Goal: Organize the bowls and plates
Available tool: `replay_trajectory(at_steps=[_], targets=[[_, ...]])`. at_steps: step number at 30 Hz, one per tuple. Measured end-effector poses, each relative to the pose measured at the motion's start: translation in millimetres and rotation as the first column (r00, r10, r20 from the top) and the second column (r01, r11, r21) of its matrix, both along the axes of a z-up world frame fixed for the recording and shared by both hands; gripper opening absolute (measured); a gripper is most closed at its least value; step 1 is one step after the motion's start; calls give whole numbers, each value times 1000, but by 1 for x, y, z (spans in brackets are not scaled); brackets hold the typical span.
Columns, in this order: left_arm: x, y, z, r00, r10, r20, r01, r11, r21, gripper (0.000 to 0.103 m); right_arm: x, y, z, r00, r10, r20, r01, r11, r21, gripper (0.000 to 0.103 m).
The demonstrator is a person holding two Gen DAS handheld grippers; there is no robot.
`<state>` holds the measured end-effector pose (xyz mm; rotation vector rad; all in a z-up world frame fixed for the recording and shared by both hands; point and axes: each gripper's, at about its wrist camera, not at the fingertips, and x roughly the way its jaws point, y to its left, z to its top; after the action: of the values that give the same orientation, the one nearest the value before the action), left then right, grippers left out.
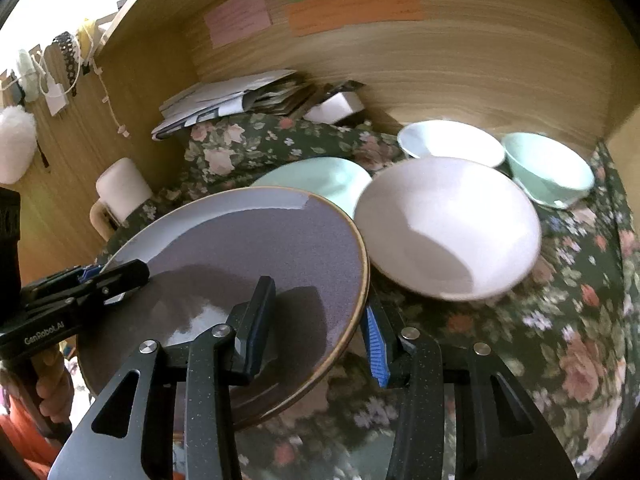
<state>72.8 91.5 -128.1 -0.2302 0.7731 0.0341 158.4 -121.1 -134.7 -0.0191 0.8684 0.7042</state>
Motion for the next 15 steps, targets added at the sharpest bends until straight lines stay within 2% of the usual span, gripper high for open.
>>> replay_trajectory(at_steps=[8, 15], targets=[[-4, -26, -8, 999, -39, -23, 39, 999, -13, 35, -11, -28, -8, 999, -35, -15, 34, 999, -15, 38], [-7, -37, -22, 998, -36, -55, 34, 999, -24, 35, -17, -38, -21, 999, -36, -33, 35, 999, -34, 38]])
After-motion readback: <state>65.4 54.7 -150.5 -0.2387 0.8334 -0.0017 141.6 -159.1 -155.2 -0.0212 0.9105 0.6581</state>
